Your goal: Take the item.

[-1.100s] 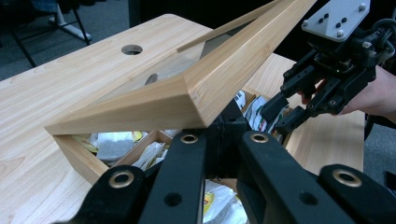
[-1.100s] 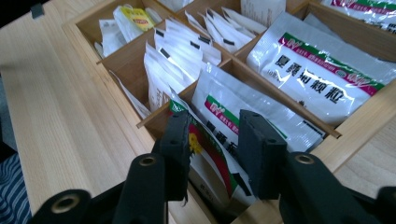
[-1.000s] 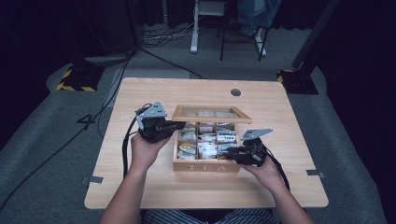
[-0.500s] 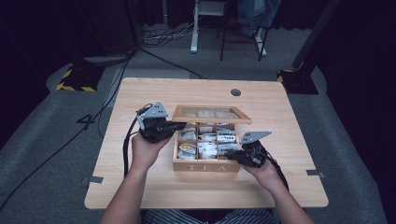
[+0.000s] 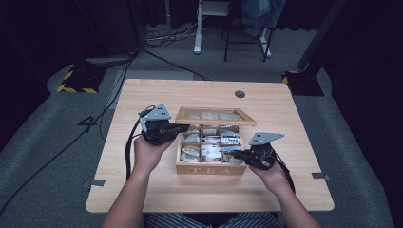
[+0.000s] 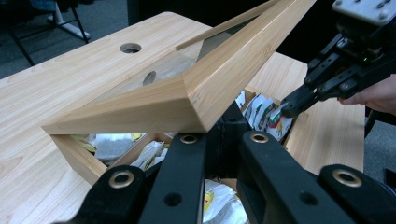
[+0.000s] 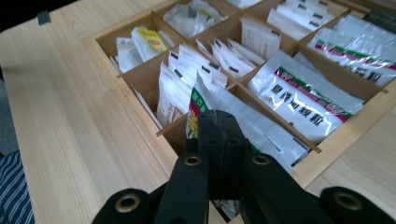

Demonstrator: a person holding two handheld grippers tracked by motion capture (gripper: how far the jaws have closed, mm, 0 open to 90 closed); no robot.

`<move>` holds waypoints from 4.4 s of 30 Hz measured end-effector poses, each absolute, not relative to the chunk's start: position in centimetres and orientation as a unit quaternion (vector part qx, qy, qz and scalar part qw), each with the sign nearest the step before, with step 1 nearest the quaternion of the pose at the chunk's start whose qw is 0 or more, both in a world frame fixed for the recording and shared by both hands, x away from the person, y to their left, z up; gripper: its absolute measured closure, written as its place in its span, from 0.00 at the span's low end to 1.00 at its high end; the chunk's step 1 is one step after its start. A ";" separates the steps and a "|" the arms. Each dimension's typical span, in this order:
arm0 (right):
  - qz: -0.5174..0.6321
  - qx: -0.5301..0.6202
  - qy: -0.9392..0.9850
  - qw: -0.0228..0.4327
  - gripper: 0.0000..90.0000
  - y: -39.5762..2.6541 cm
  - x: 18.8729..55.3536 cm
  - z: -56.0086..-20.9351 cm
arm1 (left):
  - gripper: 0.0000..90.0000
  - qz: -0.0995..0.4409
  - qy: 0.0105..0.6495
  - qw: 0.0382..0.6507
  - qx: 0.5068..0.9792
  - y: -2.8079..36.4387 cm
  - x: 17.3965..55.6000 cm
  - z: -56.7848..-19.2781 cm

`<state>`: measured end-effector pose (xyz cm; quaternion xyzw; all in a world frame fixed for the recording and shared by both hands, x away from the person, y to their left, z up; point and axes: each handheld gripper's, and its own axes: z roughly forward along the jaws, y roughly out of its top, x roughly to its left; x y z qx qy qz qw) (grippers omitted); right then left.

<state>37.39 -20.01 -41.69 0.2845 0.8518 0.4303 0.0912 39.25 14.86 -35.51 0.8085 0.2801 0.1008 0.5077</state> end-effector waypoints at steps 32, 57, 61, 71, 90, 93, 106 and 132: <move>0.507 0.329 0.780 0.165 1.00 -25.3 36.1 -37.6 | 1.00 0.101 0.277 0.508 0.809 14.9 39.4 -35.3; 0.446 0.455 0.725 0.264 1.00 -31.3 37.5 -39.1 | 1.00 0.096 0.280 0.507 0.810 14.9 39.3 -35.4; 0.438 0.471 0.718 0.266 1.00 -31.8 37.8 -39.9 | 1.00 0.097 0.279 0.506 0.810 14.9 39.3 -35.4; 0.419 0.488 0.717 0.268 1.00 -32.4 38.7 -42.1 | 1.00 0.099 0.278 0.504 0.812 14.9 39.3 -35.4; 0.425 0.499 0.718 0.233 1.00 -32.6 40.1 -45.3 | 1.00 0.099 0.279 0.504 0.811 14.8 39.2 -35.5; 0.422 0.501 0.720 0.228 1.00 -32.4 40.3 -45.7 | 1.00 0.098 0.279 0.503 0.812 14.8 39.2 -35.5; 0.405 0.509 0.718 0.249 0.90 -32.8 40.4 -45.9 | 1.00 0.099 0.281 0.503 0.812 14.8 39.2 -35.5; 0.413 0.492 0.710 0.287 0.54 -33.9 39.4 -44.4 | 1.00 0.095 0.279 0.502 0.813 14.9 39.2 -35.5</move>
